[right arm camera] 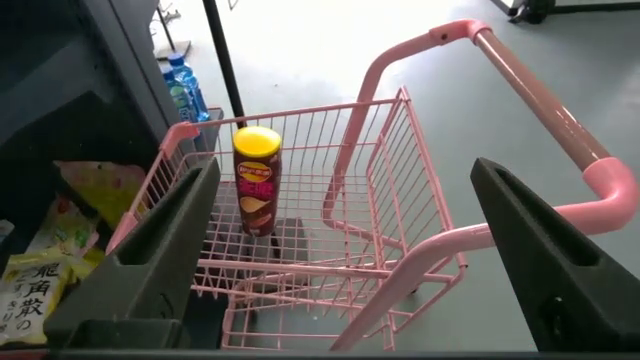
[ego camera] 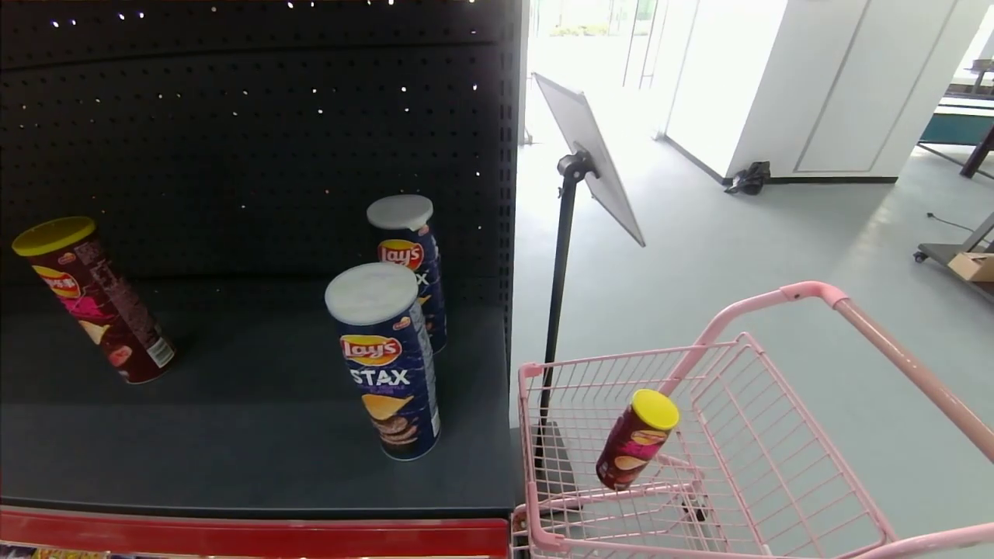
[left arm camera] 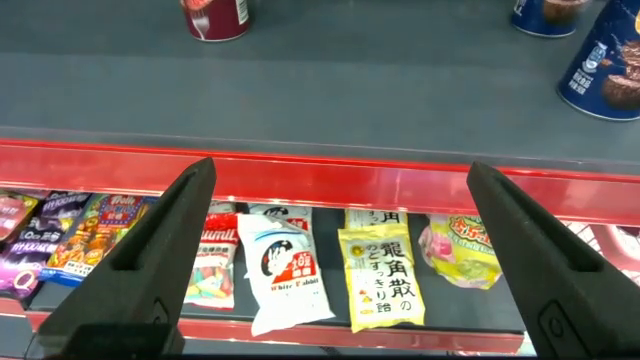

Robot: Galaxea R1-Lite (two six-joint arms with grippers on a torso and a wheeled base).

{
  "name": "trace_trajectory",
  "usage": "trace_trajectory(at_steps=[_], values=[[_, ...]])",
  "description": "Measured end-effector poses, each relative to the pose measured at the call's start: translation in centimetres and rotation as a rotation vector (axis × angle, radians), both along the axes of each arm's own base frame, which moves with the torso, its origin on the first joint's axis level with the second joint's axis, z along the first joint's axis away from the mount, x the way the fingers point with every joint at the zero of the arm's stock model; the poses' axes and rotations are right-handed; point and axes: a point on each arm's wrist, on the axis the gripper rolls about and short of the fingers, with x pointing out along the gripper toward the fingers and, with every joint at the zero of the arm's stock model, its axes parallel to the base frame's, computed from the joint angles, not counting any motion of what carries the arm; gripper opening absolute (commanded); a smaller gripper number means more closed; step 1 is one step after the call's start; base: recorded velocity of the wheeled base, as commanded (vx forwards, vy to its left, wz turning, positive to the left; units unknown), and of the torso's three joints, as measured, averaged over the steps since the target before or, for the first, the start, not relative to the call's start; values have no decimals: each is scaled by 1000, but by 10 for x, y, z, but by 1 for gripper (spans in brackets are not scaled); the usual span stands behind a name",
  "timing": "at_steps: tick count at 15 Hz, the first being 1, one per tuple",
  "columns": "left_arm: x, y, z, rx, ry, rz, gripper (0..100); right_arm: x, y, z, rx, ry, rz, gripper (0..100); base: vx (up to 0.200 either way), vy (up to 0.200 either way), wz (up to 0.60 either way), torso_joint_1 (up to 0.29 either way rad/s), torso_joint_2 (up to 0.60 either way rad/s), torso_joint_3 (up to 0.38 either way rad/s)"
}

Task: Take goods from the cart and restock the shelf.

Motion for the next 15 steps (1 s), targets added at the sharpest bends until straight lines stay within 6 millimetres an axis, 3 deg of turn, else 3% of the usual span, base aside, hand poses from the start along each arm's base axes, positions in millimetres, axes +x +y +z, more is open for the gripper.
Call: trace_trajectory(at_steps=[11, 15], values=[[0, 0, 0, 0, 0, 0, 100, 0, 0, 0, 0, 0, 2, 100, 0, 0, 0, 0, 0, 0], [0, 0, 0, 2, -1, 1, 100, 0, 0, 0, 1, 0, 3, 100, 0, 0, 0, -129, 306, 161]])
